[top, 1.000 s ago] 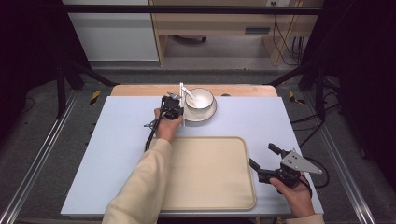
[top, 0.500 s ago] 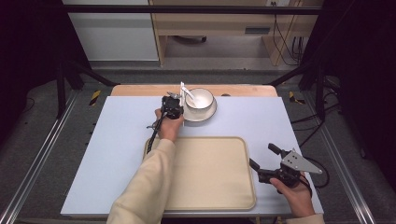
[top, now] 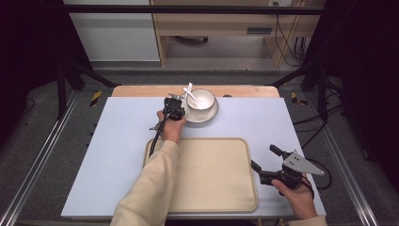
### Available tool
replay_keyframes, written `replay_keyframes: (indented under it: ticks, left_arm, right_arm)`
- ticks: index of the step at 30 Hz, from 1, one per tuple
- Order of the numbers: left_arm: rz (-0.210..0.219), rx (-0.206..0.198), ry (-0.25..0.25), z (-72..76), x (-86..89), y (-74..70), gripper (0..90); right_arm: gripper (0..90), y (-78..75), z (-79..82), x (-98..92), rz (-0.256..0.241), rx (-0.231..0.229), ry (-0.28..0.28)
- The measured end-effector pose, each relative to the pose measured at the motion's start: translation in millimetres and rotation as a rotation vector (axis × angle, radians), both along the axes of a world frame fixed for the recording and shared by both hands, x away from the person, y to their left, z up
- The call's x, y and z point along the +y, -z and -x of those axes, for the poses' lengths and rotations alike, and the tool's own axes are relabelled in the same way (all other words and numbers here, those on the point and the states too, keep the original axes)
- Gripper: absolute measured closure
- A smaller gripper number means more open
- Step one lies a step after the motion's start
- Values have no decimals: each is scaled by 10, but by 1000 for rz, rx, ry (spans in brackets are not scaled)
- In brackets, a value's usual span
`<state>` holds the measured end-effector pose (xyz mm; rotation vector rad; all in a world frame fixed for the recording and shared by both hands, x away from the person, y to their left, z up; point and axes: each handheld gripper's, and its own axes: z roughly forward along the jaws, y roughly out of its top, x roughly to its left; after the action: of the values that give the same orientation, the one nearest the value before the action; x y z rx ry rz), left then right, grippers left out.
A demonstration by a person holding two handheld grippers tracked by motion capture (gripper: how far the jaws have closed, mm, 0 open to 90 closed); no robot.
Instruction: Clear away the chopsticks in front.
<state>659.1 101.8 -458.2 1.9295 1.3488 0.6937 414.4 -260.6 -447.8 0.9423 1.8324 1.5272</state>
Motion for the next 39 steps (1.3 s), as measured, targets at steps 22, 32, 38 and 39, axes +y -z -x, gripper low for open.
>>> replay_keyframes:
  ticks: [22, 32, 38, 39]
  left_arm:
    - [42, -42, -37, 262, 420, -252, 858]
    - [84, -68, -82, 693, 708, -366, 859]
    - [127, -106, -94, 948, 805, -475, 859]
    - [143, -114, -103, 1002, 821, -479, 859]
  right_arm:
    - [76, 7, -6, 10, 3, -2, -5]
    - [61, 3, 1, 69, 11, -5, -23]
    - [61, -5, 3, 68, 9, -8, -18]
    - [61, -6, 4, 65, 6, -9, -16]
